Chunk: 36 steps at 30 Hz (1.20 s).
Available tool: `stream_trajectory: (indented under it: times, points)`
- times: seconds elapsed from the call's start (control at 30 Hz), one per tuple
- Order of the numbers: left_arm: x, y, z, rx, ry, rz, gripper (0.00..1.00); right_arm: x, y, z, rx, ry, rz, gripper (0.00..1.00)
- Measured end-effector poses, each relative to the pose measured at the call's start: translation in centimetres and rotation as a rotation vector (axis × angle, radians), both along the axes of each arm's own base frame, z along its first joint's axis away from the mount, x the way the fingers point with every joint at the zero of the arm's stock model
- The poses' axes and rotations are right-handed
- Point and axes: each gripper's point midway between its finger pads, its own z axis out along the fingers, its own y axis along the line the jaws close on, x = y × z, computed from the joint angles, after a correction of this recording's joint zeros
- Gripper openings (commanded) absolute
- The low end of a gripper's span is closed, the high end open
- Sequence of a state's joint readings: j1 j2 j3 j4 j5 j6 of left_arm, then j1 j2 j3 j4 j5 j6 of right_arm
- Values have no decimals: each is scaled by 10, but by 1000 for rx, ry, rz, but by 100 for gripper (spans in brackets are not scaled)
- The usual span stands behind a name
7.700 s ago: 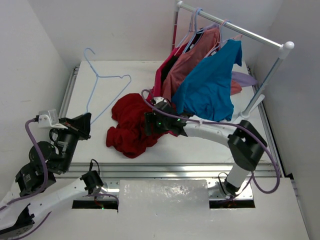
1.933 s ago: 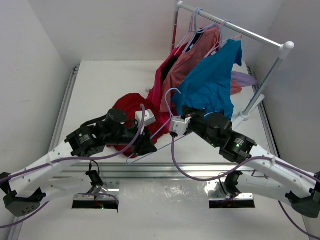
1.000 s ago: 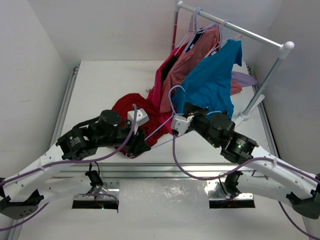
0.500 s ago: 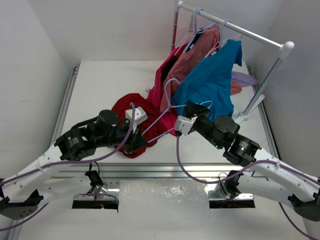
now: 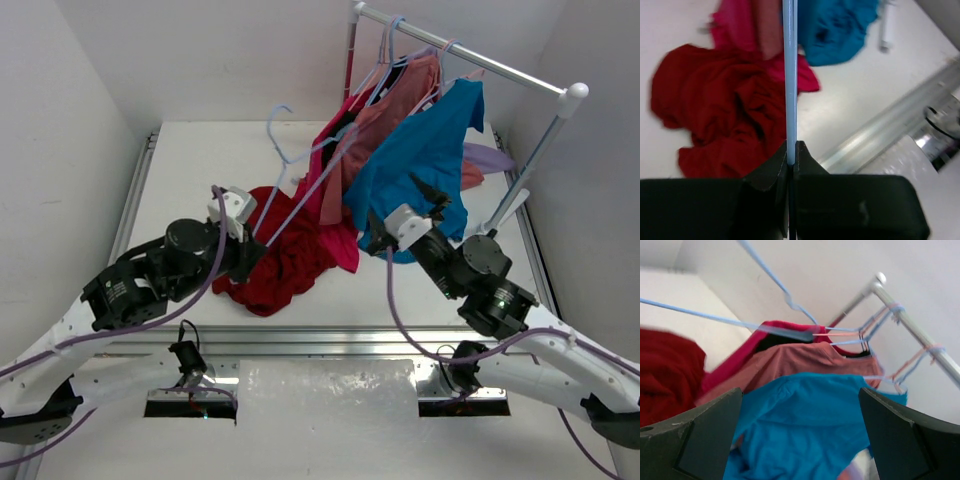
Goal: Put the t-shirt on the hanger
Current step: Pick up the hanger from the clothesline, then pick up the T-shirt from the center of the board.
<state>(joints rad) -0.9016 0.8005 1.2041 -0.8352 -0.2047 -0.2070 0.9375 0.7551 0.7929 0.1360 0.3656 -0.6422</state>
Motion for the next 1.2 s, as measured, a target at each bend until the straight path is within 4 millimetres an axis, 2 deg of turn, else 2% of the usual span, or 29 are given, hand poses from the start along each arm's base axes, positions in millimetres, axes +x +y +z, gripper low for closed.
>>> stream_trajectory:
  times: [0.1,0.23,0.3,0.37,0.4,0.47,0.6,0.7,0.8,0.93,1.07,1.2]
  points:
    - [12,34,5,15,-47,184,0,-6,-10,20,156,46,-9,99]
    - [16,80,27,-62,-131,402,0,-11,-11,49,316,117,13,99]
    - [16,102,34,-109,-160,508,0,-7,-2,60,373,172,16,99]
    - [15,123,42,-173,-184,619,0,3,17,56,389,246,22,99]
    - [16,130,42,-190,-190,667,0,9,28,47,387,290,23,99]
    - [20,136,33,-191,-187,739,0,20,55,13,366,405,21,99]
    - [31,129,-6,-120,-159,791,0,40,95,-96,246,684,-75,95]
    - [33,127,-34,-70,-137,795,0,46,112,-171,168,869,-170,90]
    - [31,126,-45,-84,-131,785,0,46,121,-220,158,993,-247,83]
    - [29,125,-45,-120,-133,770,0,44,130,-261,204,1098,-323,73]
    - [27,124,-32,-193,-158,744,0,47,145,-274,294,1146,-330,70]
    - [28,118,-32,-197,-158,712,0,48,160,-279,353,1181,-312,67]
